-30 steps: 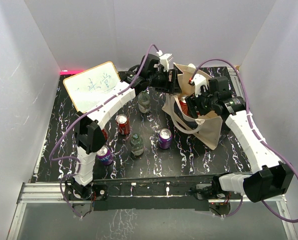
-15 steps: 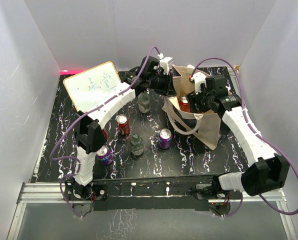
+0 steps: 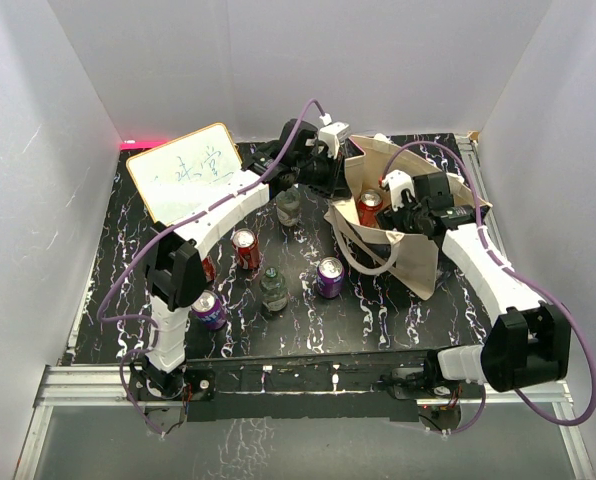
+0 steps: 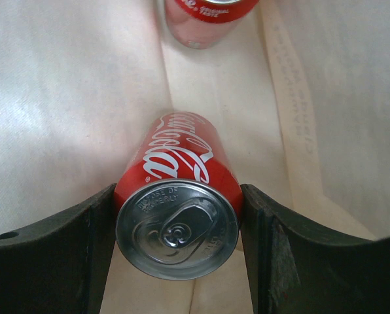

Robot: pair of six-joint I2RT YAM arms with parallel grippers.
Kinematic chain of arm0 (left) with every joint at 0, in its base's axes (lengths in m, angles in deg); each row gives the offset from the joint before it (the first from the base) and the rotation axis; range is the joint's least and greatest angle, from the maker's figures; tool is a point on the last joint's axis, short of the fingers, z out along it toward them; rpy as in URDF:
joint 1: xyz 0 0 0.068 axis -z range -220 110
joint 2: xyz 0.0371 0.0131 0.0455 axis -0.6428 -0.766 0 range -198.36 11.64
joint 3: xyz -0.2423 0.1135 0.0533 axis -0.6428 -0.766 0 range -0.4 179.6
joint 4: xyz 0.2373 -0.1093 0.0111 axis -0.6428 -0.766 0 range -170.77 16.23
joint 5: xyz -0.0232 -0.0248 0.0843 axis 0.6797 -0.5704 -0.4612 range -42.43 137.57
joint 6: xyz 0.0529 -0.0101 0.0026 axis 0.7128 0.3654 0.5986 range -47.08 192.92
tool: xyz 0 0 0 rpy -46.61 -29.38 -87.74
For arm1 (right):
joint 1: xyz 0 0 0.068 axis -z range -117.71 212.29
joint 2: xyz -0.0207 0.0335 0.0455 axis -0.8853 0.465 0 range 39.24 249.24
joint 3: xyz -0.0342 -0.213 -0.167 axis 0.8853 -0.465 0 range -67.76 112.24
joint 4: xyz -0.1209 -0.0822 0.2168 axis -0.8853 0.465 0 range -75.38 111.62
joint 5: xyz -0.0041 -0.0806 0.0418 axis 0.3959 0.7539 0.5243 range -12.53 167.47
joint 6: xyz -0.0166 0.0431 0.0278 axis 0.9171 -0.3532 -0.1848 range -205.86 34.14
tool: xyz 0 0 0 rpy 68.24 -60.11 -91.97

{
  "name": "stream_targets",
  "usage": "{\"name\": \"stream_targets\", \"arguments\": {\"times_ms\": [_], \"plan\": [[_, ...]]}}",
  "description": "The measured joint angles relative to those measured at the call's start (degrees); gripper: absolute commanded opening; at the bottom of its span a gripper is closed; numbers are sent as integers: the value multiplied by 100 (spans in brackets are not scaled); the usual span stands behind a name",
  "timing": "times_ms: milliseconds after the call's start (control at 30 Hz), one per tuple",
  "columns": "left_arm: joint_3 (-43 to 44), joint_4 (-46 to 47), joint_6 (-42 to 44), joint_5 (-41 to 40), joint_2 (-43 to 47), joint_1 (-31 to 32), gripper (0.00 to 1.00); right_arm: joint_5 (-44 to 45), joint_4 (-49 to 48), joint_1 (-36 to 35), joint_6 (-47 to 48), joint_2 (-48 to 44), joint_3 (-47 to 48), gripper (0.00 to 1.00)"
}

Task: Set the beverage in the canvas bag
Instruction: Place the drink in the canvas bag.

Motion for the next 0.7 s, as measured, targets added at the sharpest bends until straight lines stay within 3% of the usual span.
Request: {"name": "stream_targets", "arguments": {"times_ms": [333, 700], "plan": [[-398, 31, 479, 81, 175, 9, 0, -247, -420, 63, 186, -450, -645, 8], [-400, 68, 629, 103, 166, 11, 0, -396, -625, 94, 50, -131, -601, 8]]}}
